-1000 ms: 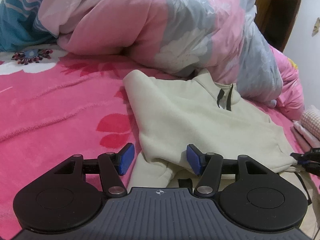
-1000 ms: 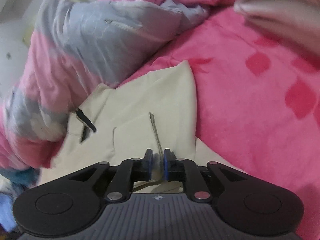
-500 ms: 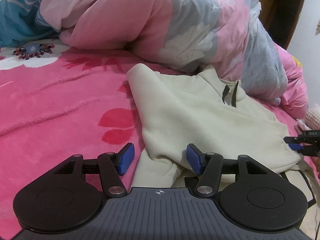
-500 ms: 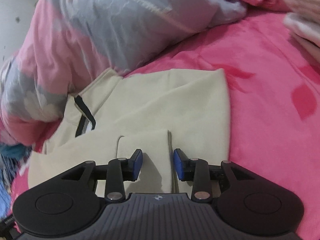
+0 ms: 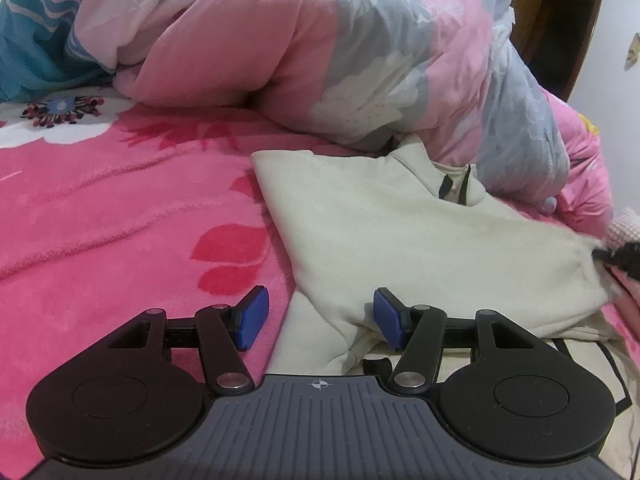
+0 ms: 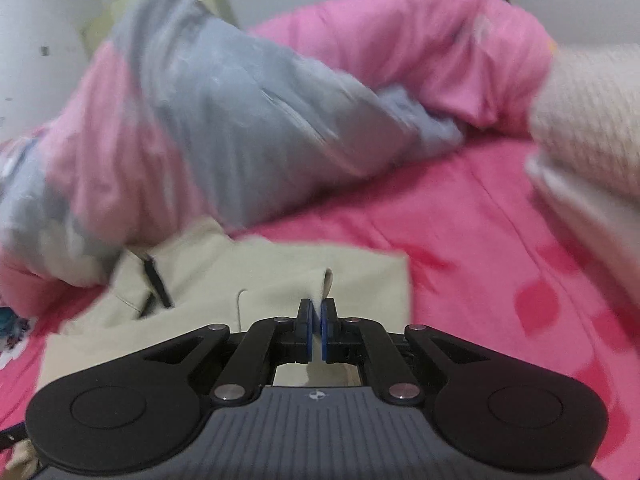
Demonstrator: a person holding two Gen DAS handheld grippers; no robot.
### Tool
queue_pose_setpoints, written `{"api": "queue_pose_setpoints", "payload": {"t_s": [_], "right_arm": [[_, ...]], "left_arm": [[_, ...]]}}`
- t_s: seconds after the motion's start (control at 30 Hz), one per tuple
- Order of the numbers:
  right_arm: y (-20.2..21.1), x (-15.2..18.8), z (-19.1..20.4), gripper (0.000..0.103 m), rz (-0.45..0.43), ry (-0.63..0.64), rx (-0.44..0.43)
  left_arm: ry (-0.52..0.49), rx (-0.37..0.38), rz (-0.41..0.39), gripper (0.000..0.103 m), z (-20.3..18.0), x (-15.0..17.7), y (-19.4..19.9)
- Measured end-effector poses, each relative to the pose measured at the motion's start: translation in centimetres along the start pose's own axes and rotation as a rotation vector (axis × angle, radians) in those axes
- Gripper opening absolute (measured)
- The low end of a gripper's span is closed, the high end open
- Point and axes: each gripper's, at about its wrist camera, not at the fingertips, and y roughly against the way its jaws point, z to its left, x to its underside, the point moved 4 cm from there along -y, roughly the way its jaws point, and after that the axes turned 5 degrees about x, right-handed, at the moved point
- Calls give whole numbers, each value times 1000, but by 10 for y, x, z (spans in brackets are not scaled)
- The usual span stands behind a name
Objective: Fold clothes
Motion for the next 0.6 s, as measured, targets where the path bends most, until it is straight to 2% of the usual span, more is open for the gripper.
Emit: {"api": "queue_pose_setpoints", "payload": {"t_s": [0.13, 0.23, 0.3, 0.33, 0.43, 0.53, 0.6], "right_arm": [[-11, 12, -11, 3, 27, -42, 14], [-11, 9, -9, 3, 4, -31, 19], [-21, 15, -9, 3, 35, -8, 49], [-28, 20, -10, 3, 72, -3, 53], [-18, 21, -13, 8, 64, -22, 72], [7, 17, -16, 10, 10, -38, 86], [24, 18, -11, 10, -19, -33, 47]], "left_arm": [[0, -2, 3, 58, 0, 1, 0], [-7, -5, 1, 58, -1, 0, 2], [-20, -7, -2, 58, -2, 0, 6], [-45, -9, 1, 58, -5, 1, 9], [-170, -20, 24, 58, -16, 6, 17], [-296, -32, 47, 58, -28, 11, 25], [-388, -53, 64, 58, -36, 16, 28]]}}
